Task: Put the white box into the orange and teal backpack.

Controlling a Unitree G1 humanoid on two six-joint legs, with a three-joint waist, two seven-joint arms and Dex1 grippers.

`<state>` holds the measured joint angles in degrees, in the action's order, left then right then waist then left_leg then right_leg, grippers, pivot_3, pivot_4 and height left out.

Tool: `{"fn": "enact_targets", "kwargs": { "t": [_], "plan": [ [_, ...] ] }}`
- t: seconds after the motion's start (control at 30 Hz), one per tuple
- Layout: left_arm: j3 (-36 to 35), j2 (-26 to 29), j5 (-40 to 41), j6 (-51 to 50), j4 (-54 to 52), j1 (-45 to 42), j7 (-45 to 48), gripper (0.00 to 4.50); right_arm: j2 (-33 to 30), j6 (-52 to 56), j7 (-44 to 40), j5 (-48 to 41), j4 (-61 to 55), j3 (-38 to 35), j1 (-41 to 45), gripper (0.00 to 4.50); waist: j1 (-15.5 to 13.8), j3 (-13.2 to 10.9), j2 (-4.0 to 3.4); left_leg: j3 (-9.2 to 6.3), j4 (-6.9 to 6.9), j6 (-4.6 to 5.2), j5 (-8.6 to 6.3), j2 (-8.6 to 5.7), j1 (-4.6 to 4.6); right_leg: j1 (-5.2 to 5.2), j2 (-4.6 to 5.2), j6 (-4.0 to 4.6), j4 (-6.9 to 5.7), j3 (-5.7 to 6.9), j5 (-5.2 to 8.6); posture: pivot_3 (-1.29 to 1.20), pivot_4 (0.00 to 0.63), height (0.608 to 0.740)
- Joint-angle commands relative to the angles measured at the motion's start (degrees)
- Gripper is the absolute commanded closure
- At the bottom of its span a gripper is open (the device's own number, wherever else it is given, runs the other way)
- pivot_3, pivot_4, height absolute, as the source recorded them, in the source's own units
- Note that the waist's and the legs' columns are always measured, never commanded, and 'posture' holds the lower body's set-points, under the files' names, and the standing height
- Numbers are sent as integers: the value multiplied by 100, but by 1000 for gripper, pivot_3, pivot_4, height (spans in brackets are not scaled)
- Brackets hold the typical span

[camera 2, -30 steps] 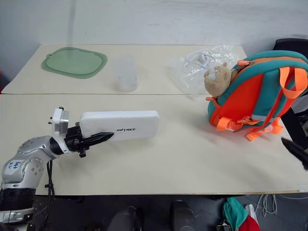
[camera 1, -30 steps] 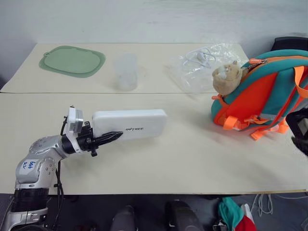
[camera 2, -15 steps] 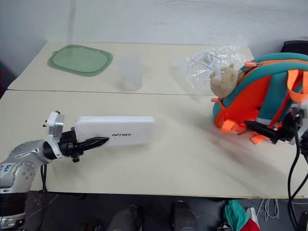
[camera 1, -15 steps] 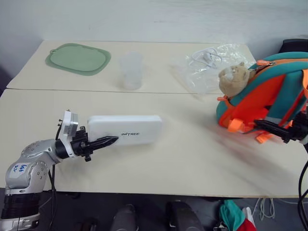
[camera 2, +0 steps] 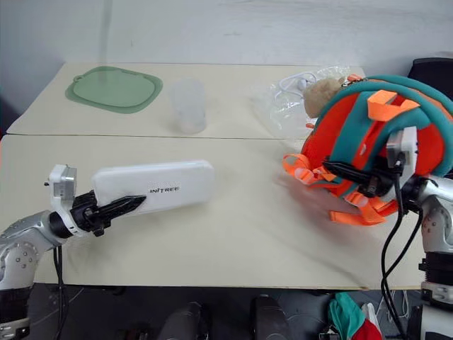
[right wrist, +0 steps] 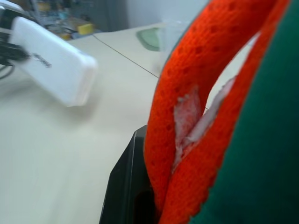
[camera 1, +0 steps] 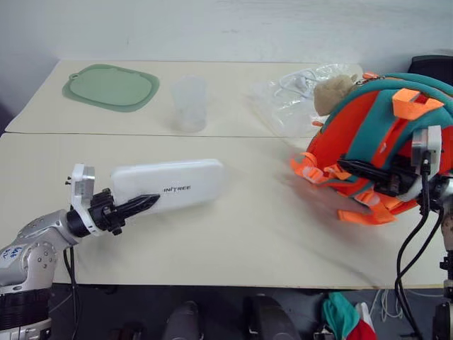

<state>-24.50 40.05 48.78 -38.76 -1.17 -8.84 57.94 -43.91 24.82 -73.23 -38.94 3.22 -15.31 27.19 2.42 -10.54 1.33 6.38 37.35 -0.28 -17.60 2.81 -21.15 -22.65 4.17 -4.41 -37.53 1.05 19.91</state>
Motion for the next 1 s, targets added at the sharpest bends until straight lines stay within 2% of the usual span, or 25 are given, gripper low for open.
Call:
{"fn": "enact_targets", "kwargs": {
  "t": [0.03, 0.2, 0.33, 0.43, 0.53, 0.73, 0.87, 1.0],
  "plan": [
    [-527, -82, 408, -167, 174, -123, -335, 3143, 248, 477, 4, -573, -1073, 463, 459, 4314, 53, 0, 0, -1, -2, -1, 0, 1, -1, -3, 0, 1, -3, 0, 0, 0, 150, 740],
    [-874, -131, 490, -182, 605, -227, -553, 3143, 1073, 830, 40, -840, -1917, 1464, 1058, 4315, 91, -1, 3, -12, -6, -3, 0, 1, -13, -10, 1, 3, -1, 13, 2, 0, 150, 740],
    [-982, -159, 454, -111, 739, -253, -581, 3143, 1421, 1007, -23, -988, -2407, 1952, 1084, 4316, 65, -1, 5, -17, -4, -2, 0, -1, -22, -15, 8, 3, -3, 21, 2, 0, 150, 740],
    [-1083, -113, 385, -17, 825, -192, -528, 3143, 1078, 1047, -280, -896, -2677, 2083, 516, 4316, -24, 7, 17, -31, -1, 6, -4, -13, -33, -12, 24, 3, -1, 39, 2, 0, 150, 740],
    [-1297, 36, 371, 39, 904, -24, -428, 3143, 611, 1047, -373, -840, -2595, 1776, 37, 4316, -81, 5, 23, -38, 4, 21, -16, -19, -34, 4, 33, 3, 13, 52, 2, 0, 150, 740],
    [-1722, 387, 625, -223, 500, 585, -93, 3143, 286, 971, -184, -880, -2350, 1296, -198, 4316, -40, 5, 24, -38, -5, 23, -19, -17, -27, 11, 41, -2, 47, 63, -1, 0, 150, 740],
    [-2299, 588, 1376, -795, -379, 1044, -99, 3143, 257, 926, -151, -835, -2255, 1201, -246, 4316, -37, 1, 28, -63, -21, 3, -12, -10, -25, 9, 39, 14, 38, 89, 7, 0, 150, 740],
    [-2363, 657, 2148, -1300, -1369, 1201, -419, 3143, 345, 842, -121, -733, -2183, 1315, -240, 4316, -78, -2, 23, -87, -20, -7, -8, -12, -29, 18, 43, 20, 41, 109, 11, 0, 150, 740]
  ]
}}
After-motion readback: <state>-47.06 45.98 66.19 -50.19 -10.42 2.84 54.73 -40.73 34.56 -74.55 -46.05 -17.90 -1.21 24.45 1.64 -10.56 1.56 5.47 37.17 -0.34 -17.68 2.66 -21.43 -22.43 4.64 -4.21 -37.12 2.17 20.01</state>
